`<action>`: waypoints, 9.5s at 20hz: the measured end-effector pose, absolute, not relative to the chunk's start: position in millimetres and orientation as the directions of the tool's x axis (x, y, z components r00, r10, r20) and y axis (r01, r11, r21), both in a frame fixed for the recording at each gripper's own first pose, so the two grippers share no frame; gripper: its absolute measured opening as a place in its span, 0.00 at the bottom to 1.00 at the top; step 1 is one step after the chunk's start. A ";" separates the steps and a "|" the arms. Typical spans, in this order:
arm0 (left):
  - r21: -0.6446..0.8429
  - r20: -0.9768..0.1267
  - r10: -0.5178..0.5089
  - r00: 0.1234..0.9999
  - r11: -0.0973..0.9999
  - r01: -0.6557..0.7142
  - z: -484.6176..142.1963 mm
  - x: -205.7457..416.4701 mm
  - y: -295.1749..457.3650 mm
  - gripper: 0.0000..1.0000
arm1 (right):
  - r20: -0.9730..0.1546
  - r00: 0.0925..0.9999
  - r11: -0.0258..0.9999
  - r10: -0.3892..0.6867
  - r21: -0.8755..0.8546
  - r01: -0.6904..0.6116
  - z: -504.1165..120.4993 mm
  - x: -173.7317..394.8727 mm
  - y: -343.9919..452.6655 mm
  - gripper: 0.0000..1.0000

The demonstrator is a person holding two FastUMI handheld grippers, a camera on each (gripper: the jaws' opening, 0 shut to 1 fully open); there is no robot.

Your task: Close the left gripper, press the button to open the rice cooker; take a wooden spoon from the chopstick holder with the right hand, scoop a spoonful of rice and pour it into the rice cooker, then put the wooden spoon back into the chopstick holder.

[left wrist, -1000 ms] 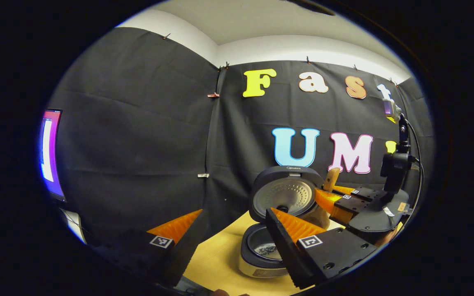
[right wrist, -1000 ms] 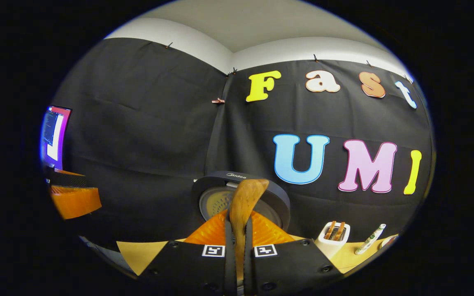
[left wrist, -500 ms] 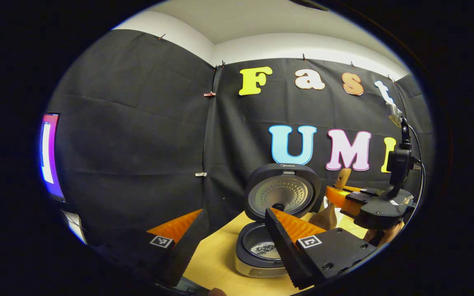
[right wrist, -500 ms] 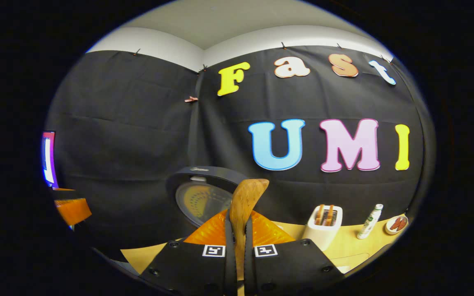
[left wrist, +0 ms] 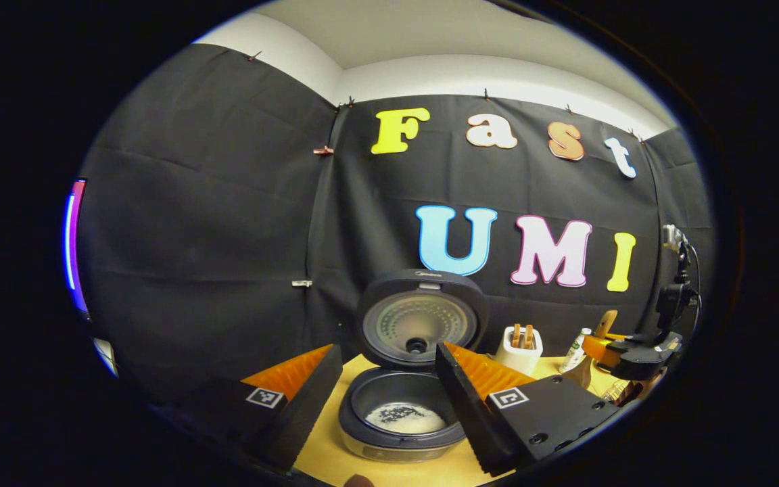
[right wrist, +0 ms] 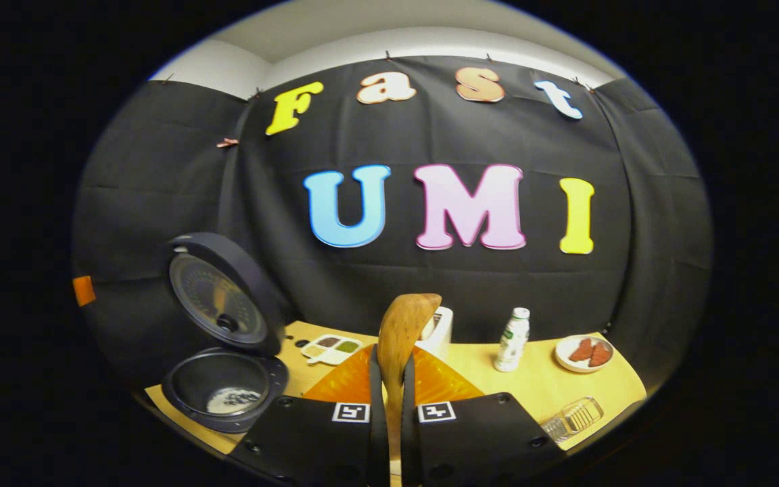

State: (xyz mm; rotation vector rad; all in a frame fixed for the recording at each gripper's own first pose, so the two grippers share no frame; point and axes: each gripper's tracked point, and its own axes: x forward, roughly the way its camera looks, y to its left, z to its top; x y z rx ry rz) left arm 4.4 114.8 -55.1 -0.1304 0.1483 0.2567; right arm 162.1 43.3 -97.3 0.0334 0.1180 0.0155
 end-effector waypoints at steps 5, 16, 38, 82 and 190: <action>-0.086 -0.157 0.198 0.967 0.973 -0.213 -50.9 12.8 86.1 0.94 | -0.182 0.979 0.991 -0.092 0.076 0.107 -126.9 156.0 -20.4 0.11; -0.118 -0.143 0.121 0.982 0.983 -0.138 -45.9 37.2 22.9 0.95 | -0.127 0.957 0.962 -0.260 0.049 0.268 -103.0 132.8 -147.1 0.11; -0.090 -0.181 0.151 0.972 0.981 -0.169 -53.2 38.6 -23.7 0.95 | -0.281 0.915 0.952 -0.289 0.015 0.305 -166.9 137.7 -228.1 0.28; -0.048 -0.138 0.100 0.985 0.993 -0.107 7.4 231.0 123.2 0.95 | -0.118 0.937 0.944 -0.330 -0.067 0.324 -74.8 80.2 -149.6 0.64; 0.048 -0.103 0.123 0.987 0.992 -0.118 -29.3 -0.8 -68.3 0.96 | -0.036 0.993 0.993 -0.113 0.014 0.113 -33.3 -11.1 -123.2 0.98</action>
